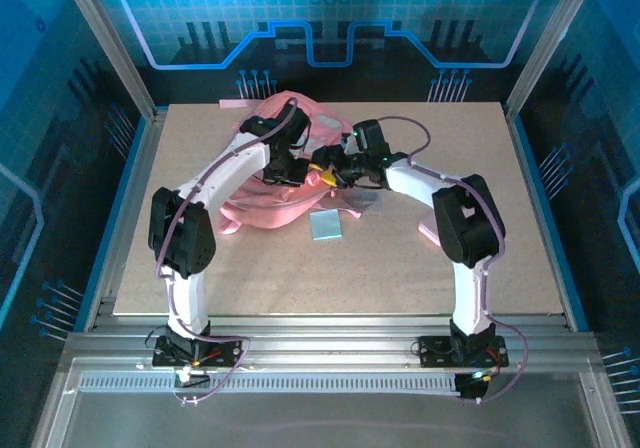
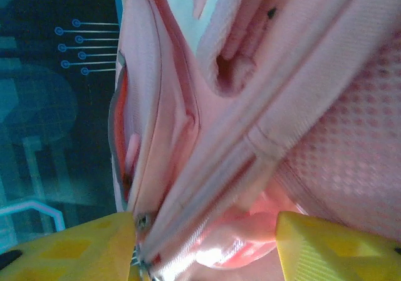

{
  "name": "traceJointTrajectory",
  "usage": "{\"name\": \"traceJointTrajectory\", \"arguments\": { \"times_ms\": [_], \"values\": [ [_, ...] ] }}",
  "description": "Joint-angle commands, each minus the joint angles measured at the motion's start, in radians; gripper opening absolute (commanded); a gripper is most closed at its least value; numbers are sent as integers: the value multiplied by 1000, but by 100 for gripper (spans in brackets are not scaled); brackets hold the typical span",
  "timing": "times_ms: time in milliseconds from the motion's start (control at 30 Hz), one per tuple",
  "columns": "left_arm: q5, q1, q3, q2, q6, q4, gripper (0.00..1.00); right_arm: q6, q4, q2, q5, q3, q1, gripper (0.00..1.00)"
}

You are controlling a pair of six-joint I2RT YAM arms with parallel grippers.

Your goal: Pack the student bag

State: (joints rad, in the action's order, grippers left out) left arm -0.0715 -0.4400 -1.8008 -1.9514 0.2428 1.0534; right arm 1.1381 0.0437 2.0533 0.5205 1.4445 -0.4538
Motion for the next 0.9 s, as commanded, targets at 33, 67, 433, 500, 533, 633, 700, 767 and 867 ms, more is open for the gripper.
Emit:
{"name": "traceJointTrajectory", "arguments": {
  "times_ms": [33, 67, 433, 500, 533, 633, 700, 767, 867],
  "values": [
    [-7, -30, -28, 43, -46, 26, 0, 161, 173, 94, -23, 36, -29, 51],
    [-8, -32, -24, 44, -47, 26, 0, 160, 167, 108, -27, 50, -32, 43],
    [-218, -1, 67, 73, -82, 67, 0, -79, -22, 116, -152, 140, 43, 0],
    [-216, 20, 102, 91, -69, 54, 0, -93, -44, 121, -113, 169, 59, 0],
    [-204, 21, 120, 99, -57, 37, 0, -84, -42, 123, -92, 176, 61, 0],
    [-136, 9, 161, 122, -5, -28, 15, -20, 17, 131, -41, 173, 51, 0],
    [-76, -6, 190, 136, 52, -87, 34, 13, 37, 138, -26, 178, 36, 0],
    [-18, -18, 224, 162, 120, -161, 47, 37, 49, 140, -26, 182, 25, 0],
    [39, -28, 308, 215, 216, -303, 57, 61, 56, 140, -32, 188, 21, 0]
  ]
}}
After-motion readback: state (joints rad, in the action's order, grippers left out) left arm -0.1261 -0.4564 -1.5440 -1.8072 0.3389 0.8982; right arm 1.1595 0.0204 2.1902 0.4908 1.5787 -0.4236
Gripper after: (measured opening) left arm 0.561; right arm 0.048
